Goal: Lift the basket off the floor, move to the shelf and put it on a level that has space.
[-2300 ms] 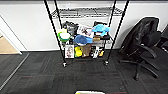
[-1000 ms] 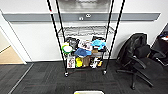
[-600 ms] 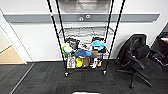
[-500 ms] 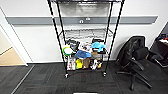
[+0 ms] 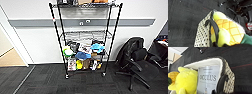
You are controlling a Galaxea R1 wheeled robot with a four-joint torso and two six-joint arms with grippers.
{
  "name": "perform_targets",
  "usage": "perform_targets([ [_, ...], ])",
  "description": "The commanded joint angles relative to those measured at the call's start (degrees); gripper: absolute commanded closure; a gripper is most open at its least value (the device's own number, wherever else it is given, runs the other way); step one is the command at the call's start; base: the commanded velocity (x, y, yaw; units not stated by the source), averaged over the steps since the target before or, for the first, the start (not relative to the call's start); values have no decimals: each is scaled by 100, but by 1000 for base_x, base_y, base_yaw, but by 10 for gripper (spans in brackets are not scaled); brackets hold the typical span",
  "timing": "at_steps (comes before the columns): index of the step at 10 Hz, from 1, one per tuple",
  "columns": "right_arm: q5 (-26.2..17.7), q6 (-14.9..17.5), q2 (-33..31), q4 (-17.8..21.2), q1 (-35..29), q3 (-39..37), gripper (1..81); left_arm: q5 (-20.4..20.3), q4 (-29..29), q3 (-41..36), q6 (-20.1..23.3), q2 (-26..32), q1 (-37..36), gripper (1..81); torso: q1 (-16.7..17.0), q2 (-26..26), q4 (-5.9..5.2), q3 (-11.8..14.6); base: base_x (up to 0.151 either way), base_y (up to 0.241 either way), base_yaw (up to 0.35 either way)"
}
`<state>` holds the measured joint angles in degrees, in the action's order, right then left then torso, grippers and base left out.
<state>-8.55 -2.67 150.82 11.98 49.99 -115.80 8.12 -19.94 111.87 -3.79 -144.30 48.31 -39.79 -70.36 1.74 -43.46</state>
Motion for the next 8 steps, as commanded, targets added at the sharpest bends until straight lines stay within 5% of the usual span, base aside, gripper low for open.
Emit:
perform_targets([
  [1,-183,30,-217,76,-547,94,811,93,-98,-43,-43,190,-590,811,356,553,0,0,0,0,0],
  [6,-165,30,-331,68,-433,190,811,58,-89,-43,-43,217,-546,811,1001,1548,0,0,0,0,0],
  [8,-165,38,-330,67,-433,225,811,58,-89,-43,-43,234,-555,811,1258,1947,0,369,0,0,0],
])
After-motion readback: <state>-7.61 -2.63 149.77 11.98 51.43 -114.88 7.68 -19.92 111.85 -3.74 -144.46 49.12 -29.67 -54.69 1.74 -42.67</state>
